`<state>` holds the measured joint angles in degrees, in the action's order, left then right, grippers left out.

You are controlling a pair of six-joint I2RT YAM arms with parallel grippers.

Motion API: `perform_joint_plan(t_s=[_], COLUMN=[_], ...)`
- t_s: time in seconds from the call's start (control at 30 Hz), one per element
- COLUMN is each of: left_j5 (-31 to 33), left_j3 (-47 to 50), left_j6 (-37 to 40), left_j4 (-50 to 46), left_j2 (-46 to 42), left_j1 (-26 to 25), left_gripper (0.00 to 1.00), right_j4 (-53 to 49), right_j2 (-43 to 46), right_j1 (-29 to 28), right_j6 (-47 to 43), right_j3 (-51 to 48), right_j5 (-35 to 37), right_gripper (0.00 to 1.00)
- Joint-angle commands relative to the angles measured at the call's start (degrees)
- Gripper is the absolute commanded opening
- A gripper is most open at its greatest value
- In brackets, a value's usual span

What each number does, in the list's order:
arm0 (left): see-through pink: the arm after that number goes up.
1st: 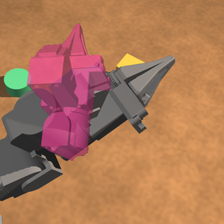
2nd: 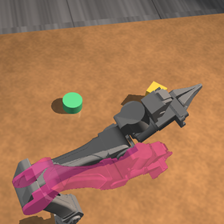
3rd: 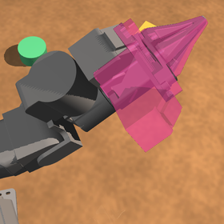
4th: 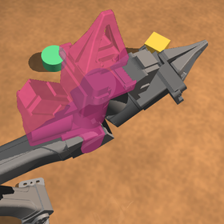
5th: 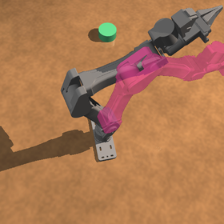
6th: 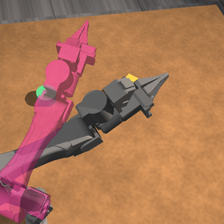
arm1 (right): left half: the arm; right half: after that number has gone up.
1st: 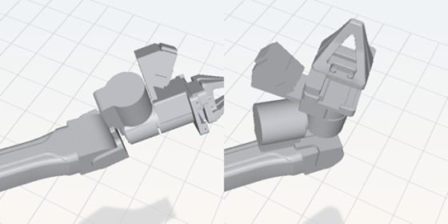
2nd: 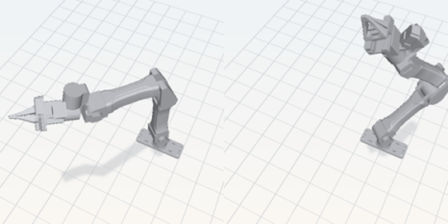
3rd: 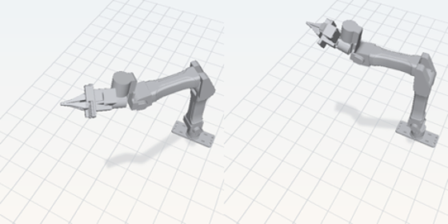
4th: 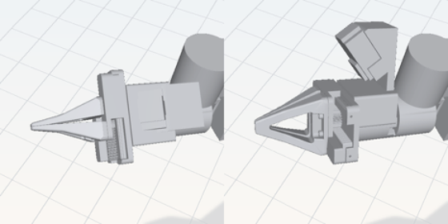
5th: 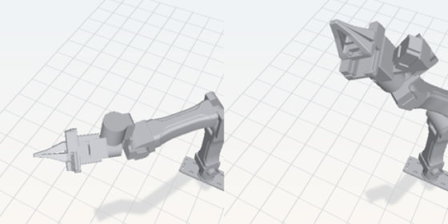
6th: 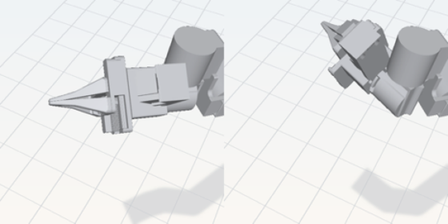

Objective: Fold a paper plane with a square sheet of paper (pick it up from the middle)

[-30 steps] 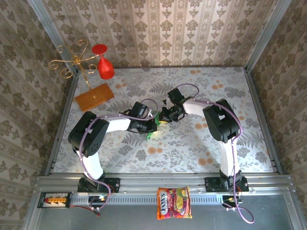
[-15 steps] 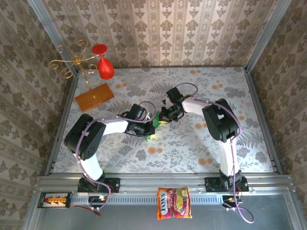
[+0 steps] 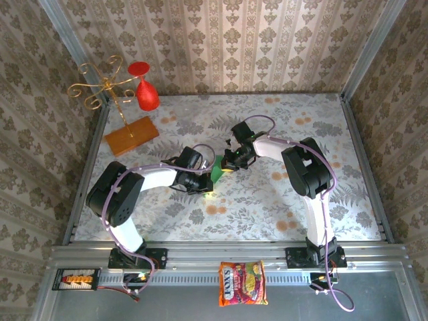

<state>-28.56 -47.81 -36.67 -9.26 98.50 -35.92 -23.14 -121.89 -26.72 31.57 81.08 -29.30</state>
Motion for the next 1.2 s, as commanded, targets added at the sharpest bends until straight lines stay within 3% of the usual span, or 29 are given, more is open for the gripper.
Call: perform_joint_plan(t_s=[0.0, 0.4, 0.53, 0.77, 1.17], left_j5=[1.1, -5.7, -5.8, -5.5, -4.9], left_j3=[1.9, 13.0, 16.5, 9.9, -5.4], left_j6=[1.4, -3.2, -3.7, -1.9, -0.5], left_j4=[-5.8, 4.6, 4.0, 1.4, 5.5], left_j2=[-0.7, -4.1, -8.6, -17.0, 2.5], left_j1=[0.1, 3.1, 4.0, 4.5, 2.3], left_gripper=[0.00, 0.00, 0.00, 0.01, 0.00], right_j4=[-6.3, -7.3, -7.4, -7.3, -7.1], right_j2=[-4.0, -4.8, -4.9, -4.8, -4.7], right_j1=[0.5, 0.4, 0.4, 0.4, 0.3], right_j6=[-1.1, -1.5, -1.4, -1.2, -0.5], right_j3=[-0.4, 1.1, 1.1, 1.0, 0.4], right_j5=[7.9, 8.0, 7.7, 7.5, 7.2], right_gripper=[0.05, 0.05, 0.04, 0.05, 0.05])
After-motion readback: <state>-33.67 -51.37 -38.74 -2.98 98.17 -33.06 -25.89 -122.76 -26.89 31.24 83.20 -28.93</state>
